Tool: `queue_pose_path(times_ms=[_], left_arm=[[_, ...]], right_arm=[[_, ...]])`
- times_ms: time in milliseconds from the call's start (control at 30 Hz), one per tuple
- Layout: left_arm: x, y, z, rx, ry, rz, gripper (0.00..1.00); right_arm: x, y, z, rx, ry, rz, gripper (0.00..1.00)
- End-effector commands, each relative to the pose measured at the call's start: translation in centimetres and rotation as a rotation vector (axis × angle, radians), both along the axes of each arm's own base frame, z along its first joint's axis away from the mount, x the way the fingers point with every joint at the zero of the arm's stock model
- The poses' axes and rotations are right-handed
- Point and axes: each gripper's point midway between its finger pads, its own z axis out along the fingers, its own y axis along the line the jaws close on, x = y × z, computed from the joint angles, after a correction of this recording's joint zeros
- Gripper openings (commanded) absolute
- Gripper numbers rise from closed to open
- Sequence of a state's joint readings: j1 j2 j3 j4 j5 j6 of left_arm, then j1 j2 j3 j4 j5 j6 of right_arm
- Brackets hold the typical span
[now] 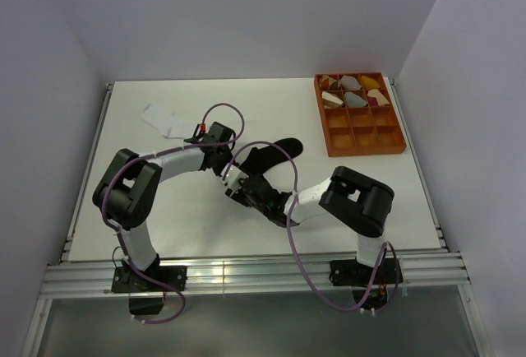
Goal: Roll the socks
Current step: Roll the sock at the center of the board.
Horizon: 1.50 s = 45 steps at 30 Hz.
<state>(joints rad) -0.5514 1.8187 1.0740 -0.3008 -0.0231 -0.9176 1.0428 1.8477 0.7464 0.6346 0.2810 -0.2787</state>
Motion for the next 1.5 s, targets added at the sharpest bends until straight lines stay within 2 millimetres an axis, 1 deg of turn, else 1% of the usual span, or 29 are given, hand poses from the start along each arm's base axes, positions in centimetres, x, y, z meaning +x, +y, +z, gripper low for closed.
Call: queue_pose_path(times_ms=[0, 33, 67, 167, 200, 267, 367, 533, 567, 633, 667, 733, 767, 800, 867, 967, 1000, 1033, 1067, 1100, 1167, 1200, 1233, 1267, 1333, 1367, 1400, 1433, 1467], left_arm=[[-6.3, 3.7, -6.0, 0.195, 0.239, -0.057, 0.00], [-6.4, 3.7, -6.1, 0.196, 0.242, -0.056, 0.00], [-6.4, 3.7, -6.0, 0.194, 0.241, -0.058, 0.00], [-6.4, 3.7, -6.0, 0.192, 0.241, -0.059, 0.00], [-6.4, 3.6, -6.0, 0.189, 0.241, -0.060, 0.00], [-6.5, 3.6, -6.1, 0.187, 0.243, -0.061, 0.00], [-6.5, 3.5, -6.1, 0.181, 0.244, -0.066, 0.00], [-6.6, 3.3, -6.2, 0.170, 0.245, -0.070, 0.00], [-6.6, 3.2, -6.1, 0.168, 0.244, -0.072, 0.00], [-6.5, 3.2, -6.0, 0.163, 0.242, -0.072, 0.00], [-6.5, 3.1, -5.8, 0.161, 0.238, -0.072, 0.00], [-6.4, 3.1, -5.6, 0.157, 0.233, -0.069, 0.00], [-6.3, 3.0, -5.5, 0.155, 0.227, -0.070, 0.00], [-6.3, 3.1, -5.4, 0.156, 0.225, -0.067, 0.00], [-5.9, 2.9, -4.8, 0.144, 0.205, -0.051, 0.01], [-5.4, 2.7, -3.8, 0.129, 0.174, -0.031, 0.08], [-5.0, 2.8, -3.5, 0.130, 0.161, -0.019, 0.13], [-4.9, 2.8, -3.3, 0.128, 0.154, -0.006, 0.16], [-4.4, 2.8, -2.6, 0.119, 0.133, 0.006, 0.18], [-4.1, 2.9, -2.2, 0.123, 0.117, 0.020, 0.22], [-3.4, 3.1, -1.1, 0.103, 0.084, 0.057, 0.29], [-3.2, 3.2, -0.7, 0.092, 0.071, 0.072, 0.31], [-2.5, 3.3, 0.2, 0.067, 0.042, 0.103, 0.33], [-2.5, 3.5, 0.4, 0.060, 0.033, 0.118, 0.39], [-2.0, 3.9, 1.2, 0.037, 0.006, 0.164, 0.44], [-1.8, 4.2, 1.8, 0.021, -0.018, 0.183, 0.49], [-1.6, 4.4, 2.1, 0.012, -0.029, 0.201, 0.50], [-1.1, 4.7, 3.0, -0.015, -0.054, 0.228, 0.50], [-1.5, 5.0, 2.8, -0.021, -0.057, 0.240, 0.50]], right_arm=[[1.2, 1.4, 1.6, 0.070, -0.042, -0.014, 0.52], [1.3, 1.6, 1.7, 0.074, -0.040, -0.014, 0.52], [1.4, 1.6, 1.1, 0.063, -0.029, -0.016, 0.52], [1.8, 1.3, 0.6, 0.066, -0.014, -0.026, 0.52], [1.7, 1.2, 0.0, 0.055, 0.000, -0.028, 0.51], [2.1, 0.9, -0.2, 0.056, 0.009, -0.041, 0.50], [2.3, 0.7, -0.9, 0.048, 0.036, -0.058, 0.46], [2.3, 0.2, -2.2, 0.031, 0.098, -0.069, 0.33], [2.3, 0.2, -2.4, 0.030, 0.112, -0.072, 0.28], [2.1, 0.1, -2.8, 0.029, 0.153, -0.067, 0.22], [2.1, 0.1, -2.9, 0.030, 0.163, -0.068, 0.17], [1.8, 0.0, -3.1, 0.020, 0.188, -0.068, 0.10], [1.7, -0.2, -3.1, 0.022, 0.207, -0.071, 0.02], [1.7, -0.2, -3.0, 0.027, 0.219, -0.072, 0.00], [1.6, -0.1, -2.6, 0.048, 0.259, -0.075, 0.00], [1.1, -0.3, -2.4, 0.076, 0.337, -0.071, 0.00], [0.8, -0.2, -2.0, 0.090, 0.364, -0.059, 0.00], [1.0, -0.4, -1.9, 0.106, 0.384, -0.070, 0.00], [1.2, -0.6, -1.8, 0.110, 0.389, -0.075, 0.00], [0.8, -0.6, -1.6, 0.140, 0.448, -0.063, 0.00], [1.0, -0.8, -1.3, 0.172, 0.501, -0.067, 0.00], [0.6, -0.6, -1.3, 0.180, 0.521, -0.060, 0.00], [0.9, -0.8, -1.2, 0.203, 0.548, -0.075, 0.00], [1.0, -0.9, -1.2, 0.213, 0.564, -0.082, 0.00], [1.0, -1.1, -1.0, 0.249, 0.609, -0.094, 0.00], [1.0, -1.2, -1.1, 0.261, 0.630, -0.103, 0.00], [0.8, -1.1, -0.9, 0.291, 0.659, -0.108, 0.00], [0.7, -1.1, -0.7, 0.313, 0.680, -0.104, 0.00], [1.1, -1.4, -0.5, 0.337, 0.690, -0.117, 0.00]])
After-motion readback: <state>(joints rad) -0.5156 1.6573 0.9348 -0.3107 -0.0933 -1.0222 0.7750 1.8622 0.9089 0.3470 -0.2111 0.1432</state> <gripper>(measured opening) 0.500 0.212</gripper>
